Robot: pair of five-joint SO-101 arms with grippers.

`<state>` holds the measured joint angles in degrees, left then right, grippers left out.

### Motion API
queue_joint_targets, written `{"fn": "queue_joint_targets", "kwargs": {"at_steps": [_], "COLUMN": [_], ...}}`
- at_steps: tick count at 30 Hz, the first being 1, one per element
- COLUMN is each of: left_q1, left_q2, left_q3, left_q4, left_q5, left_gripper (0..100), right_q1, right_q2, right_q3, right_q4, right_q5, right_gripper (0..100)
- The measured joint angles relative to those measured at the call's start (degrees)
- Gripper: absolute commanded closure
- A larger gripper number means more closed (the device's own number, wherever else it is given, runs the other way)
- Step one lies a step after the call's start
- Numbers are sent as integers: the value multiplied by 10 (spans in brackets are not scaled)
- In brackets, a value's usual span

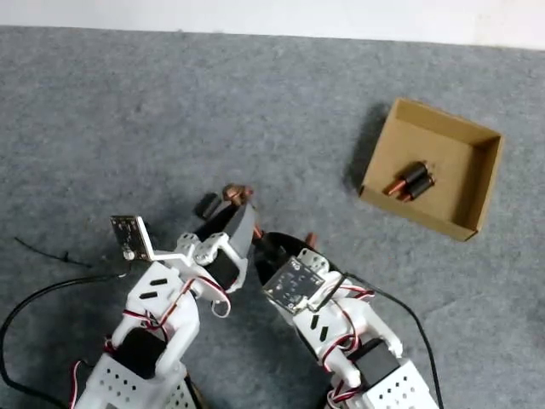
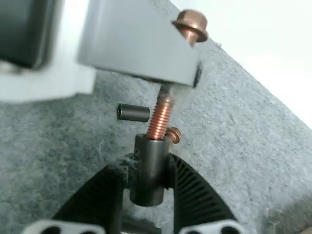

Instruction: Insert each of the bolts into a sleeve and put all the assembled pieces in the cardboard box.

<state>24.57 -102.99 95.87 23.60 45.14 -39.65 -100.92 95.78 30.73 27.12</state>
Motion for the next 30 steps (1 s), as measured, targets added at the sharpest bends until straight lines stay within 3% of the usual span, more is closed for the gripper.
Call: {"fn": "queue_joint_targets", "kwargs": {"at_steps": [8, 12, 14, 18, 22, 30], "left_q1": [82, 83, 83, 76, 44, -143], "left_q2": [-2, -3, -4, -4, -2, -2], "left_q3": [-1, -1, -1, -1, -1, -1], "left_q4": [66, 68, 68, 69, 69, -14], "left_q5": [-84, -95, -98, -98, -82, 75], "left_gripper": [994, 985, 923, 698, 585, 721], "right_q1": [24, 26, 26, 28, 57, 94], "right_q2": [0, 0, 0, 0, 1, 0], "right_q3": [0, 0, 0, 0, 0, 1], "right_q4": [1, -4, -4, -4, -4, -45], "right_q5": [1, 1, 1, 1, 1, 1], "right_gripper": [994, 994, 994, 994, 994, 994]}}
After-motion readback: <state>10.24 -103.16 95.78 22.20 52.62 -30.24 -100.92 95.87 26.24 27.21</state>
